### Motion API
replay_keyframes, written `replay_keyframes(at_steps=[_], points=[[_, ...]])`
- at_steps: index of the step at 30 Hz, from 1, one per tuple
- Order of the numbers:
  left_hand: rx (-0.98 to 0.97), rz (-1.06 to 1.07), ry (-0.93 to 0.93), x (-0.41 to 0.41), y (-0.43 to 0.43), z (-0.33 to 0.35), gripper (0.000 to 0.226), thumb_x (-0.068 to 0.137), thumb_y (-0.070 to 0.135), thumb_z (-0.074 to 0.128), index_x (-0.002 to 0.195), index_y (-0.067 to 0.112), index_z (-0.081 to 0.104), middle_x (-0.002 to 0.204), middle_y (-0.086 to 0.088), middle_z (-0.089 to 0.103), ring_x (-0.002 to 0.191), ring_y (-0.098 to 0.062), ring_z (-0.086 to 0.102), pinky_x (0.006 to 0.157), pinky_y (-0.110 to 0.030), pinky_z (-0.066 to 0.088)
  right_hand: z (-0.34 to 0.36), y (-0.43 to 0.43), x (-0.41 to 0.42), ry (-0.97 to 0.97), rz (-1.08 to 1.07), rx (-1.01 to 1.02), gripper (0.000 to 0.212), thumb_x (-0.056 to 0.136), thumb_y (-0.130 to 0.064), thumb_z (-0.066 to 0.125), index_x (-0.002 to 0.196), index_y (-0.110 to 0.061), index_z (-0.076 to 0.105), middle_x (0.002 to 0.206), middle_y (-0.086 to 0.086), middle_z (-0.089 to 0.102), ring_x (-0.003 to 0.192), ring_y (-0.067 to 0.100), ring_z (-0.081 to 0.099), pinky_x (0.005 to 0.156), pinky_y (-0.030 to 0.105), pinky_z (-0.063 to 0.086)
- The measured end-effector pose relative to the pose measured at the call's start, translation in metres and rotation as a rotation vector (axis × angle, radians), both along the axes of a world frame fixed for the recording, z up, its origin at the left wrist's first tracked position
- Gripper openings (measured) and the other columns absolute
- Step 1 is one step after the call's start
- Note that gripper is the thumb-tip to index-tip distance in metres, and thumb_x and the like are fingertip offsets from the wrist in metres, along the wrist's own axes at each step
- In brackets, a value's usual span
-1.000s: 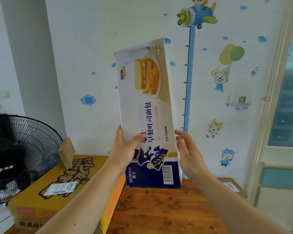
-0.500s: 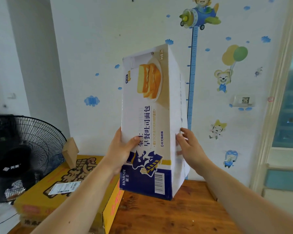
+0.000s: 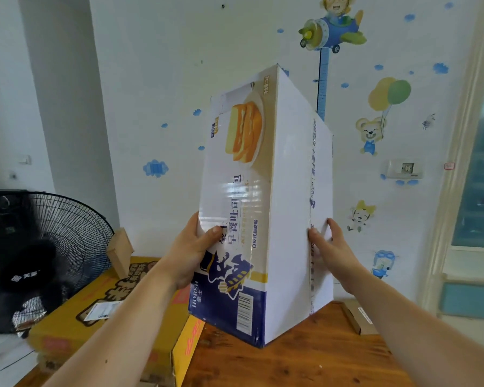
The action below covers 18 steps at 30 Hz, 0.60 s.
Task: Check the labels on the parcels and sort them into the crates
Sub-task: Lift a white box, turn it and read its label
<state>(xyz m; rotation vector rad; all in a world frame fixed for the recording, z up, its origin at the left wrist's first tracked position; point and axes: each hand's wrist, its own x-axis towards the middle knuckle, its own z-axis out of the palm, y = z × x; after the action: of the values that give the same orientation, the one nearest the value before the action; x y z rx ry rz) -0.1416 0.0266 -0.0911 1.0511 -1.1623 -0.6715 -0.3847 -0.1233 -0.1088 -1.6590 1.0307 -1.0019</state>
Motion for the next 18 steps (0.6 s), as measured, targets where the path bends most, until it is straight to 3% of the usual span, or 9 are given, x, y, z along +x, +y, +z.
replay_keyframes(at_steps=[2, 4, 6, 9, 10, 13, 14, 16, 18], points=[[0.006, -0.009, 0.014, -0.001, 0.001, -0.003, 0.102, 0.047, 0.064, 0.088, 0.130, 0.020, 0.049, 0.114, -0.008, 0.071, 0.103, -0.030, 0.069, 0.083, -0.044, 0.057, -0.001, 0.002, -0.002, -0.015, -0.006, 0.005, 0.083, 0.091, -0.054, 0.058, 0.156, -0.036, 0.010, 0.159, 0.009, 0.026, 0.145, 0.029, 0.029, 0.112, 0.042, 0.029], [0.003, -0.015, -0.003, -0.003, 0.000, -0.006, 0.088, 0.057, 0.059, 0.086, 0.128, 0.022, 0.049, 0.114, -0.003, 0.072, 0.106, -0.027, 0.068, 0.082, -0.038, 0.058, -0.002, 0.002, -0.004, -0.014, -0.018, 0.002, 0.088, 0.089, -0.050, 0.062, 0.157, -0.034, 0.009, 0.159, 0.011, 0.027, 0.143, 0.030, 0.031, 0.112, 0.043, 0.030], [0.007, 0.035, -0.051, -0.004, 0.000, -0.007, 0.074, 0.074, 0.052, 0.077, 0.135, 0.026, 0.044, 0.122, 0.002, 0.068, 0.114, -0.022, 0.065, 0.092, -0.039, 0.054, -0.003, 0.002, -0.007, -0.012, -0.048, -0.004, 0.094, 0.086, -0.048, 0.067, 0.157, -0.030, 0.009, 0.157, 0.013, 0.030, 0.141, 0.032, 0.033, 0.111, 0.045, 0.032], [0.037, 0.135, -0.129, -0.006, 0.001, -0.010, 0.083, 0.073, 0.066, 0.072, 0.141, 0.050, 0.030, 0.148, 0.000, 0.047, 0.132, -0.017, 0.049, 0.107, -0.046, 0.043, -0.005, 0.002, -0.010, -0.002, -0.101, 0.016, 0.109, 0.074, -0.053, 0.075, 0.157, -0.029, 0.009, 0.157, 0.013, 0.028, 0.141, 0.035, 0.033, 0.110, 0.050, 0.033], [0.041, 0.200, -0.190, -0.009, 0.001, -0.009, 0.073, 0.076, 0.067, 0.068, 0.139, 0.053, 0.033, 0.151, 0.002, 0.040, 0.136, -0.014, 0.042, 0.112, -0.044, 0.038, -0.006, 0.002, -0.011, 0.006, -0.126, 0.021, 0.113, 0.070, -0.054, 0.076, 0.157, -0.029, 0.009, 0.157, 0.014, 0.027, 0.141, 0.036, 0.032, 0.110, 0.052, 0.033], [0.052, 0.365, -0.305, -0.014, -0.005, -0.012, 0.039, 0.098, 0.040, 0.052, 0.136, 0.041, 0.044, 0.141, 0.002, 0.037, 0.128, -0.010, 0.038, 0.113, -0.030, 0.029, -0.009, 0.003, -0.013, 0.038, -0.208, 0.011, 0.116, 0.069, -0.052, 0.081, 0.157, -0.028, 0.009, 0.156, 0.013, 0.023, 0.140, 0.039, 0.031, 0.109, 0.056, 0.033], [0.069, 0.393, -0.275, -0.015, -0.008, -0.013, 0.040, 0.095, 0.047, 0.053, 0.135, 0.038, 0.049, 0.138, 0.000, 0.042, 0.126, -0.014, 0.043, 0.114, -0.034, 0.032, -0.010, 0.004, -0.012, 0.062, -0.228, 0.006, 0.117, 0.069, -0.051, 0.082, 0.157, -0.028, 0.008, 0.155, 0.014, 0.021, 0.140, 0.040, 0.031, 0.108, 0.056, 0.034], [0.080, 0.416, -0.270, -0.017, -0.011, -0.015, 0.076, 0.076, 0.075, 0.051, 0.133, 0.026, 0.058, 0.130, -0.005, 0.055, 0.121, -0.022, 0.053, 0.110, -0.047, 0.039, -0.011, 0.008, -0.011, 0.113, -0.258, -0.009, 0.119, 0.069, -0.049, 0.083, 0.157, -0.027, 0.006, 0.152, 0.015, 0.022, 0.137, 0.042, 0.033, 0.105, 0.056, 0.037], [0.118, 0.346, -0.252, -0.020, -0.009, -0.014, 0.089, 0.065, 0.076, 0.048, 0.133, 0.018, 0.056, 0.125, -0.001, 0.063, 0.115, -0.021, 0.060, 0.103, -0.045, 0.046, -0.014, 0.011, -0.009, 0.145, -0.285, -0.036, 0.121, 0.066, -0.046, 0.086, 0.156, -0.027, 0.007, 0.147, 0.014, 0.026, 0.133, 0.041, 0.036, 0.104, 0.056, 0.039]])
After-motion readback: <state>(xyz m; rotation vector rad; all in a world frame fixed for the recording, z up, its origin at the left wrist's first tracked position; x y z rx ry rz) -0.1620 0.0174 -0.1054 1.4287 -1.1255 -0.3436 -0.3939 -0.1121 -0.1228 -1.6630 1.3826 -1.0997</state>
